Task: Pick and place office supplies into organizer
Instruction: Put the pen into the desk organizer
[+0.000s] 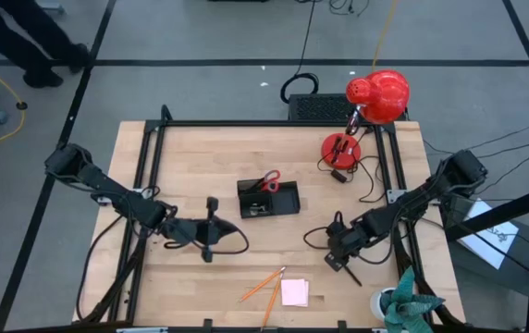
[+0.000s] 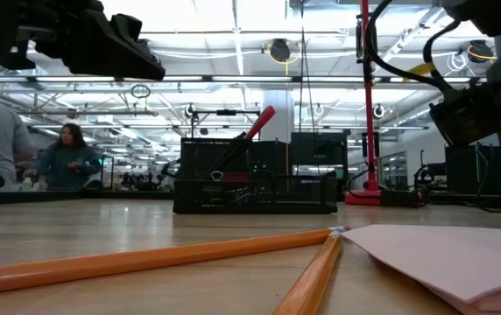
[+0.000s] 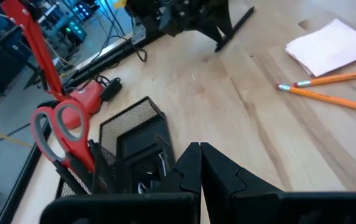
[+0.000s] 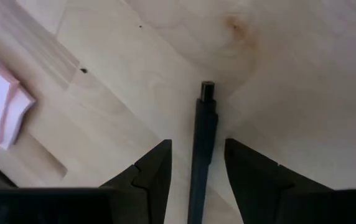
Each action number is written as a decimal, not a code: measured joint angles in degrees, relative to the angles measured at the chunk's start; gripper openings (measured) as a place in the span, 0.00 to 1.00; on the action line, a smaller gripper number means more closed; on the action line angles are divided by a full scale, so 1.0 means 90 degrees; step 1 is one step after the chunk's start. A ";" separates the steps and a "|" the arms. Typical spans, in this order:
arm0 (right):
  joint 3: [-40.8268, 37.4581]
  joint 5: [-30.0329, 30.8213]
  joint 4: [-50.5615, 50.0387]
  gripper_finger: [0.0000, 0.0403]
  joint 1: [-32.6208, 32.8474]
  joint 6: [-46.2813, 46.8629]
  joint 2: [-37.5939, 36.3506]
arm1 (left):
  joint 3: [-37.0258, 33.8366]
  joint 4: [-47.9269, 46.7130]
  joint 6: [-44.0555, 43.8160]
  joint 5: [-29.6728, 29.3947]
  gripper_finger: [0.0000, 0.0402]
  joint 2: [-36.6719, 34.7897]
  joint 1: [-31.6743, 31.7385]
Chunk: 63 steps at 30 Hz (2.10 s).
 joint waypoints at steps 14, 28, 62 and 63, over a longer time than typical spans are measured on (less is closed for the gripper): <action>0.0029 -0.0001 -0.0587 0.36 0.0090 -0.0492 0.0733 | 0.0000 -0.0039 -0.0452 0.0014 0.02 0.0000 0.0128; -0.0045 0.0668 -0.0537 0.05 0.0148 -0.1316 0.0422 | 0.0000 -0.0104 -0.1319 0.0204 0.02 0.0000 0.0116; 0.2317 0.1174 -0.1791 0.11 0.0557 -0.4455 -0.0264 | 0.0000 -0.0122 -0.1278 0.0491 0.14 0.0000 -0.0028; 0.2397 0.1178 -0.1809 0.14 0.0557 -0.4576 -0.0168 | 0.0000 -0.0121 -0.1264 0.0491 0.13 0.0000 -0.0004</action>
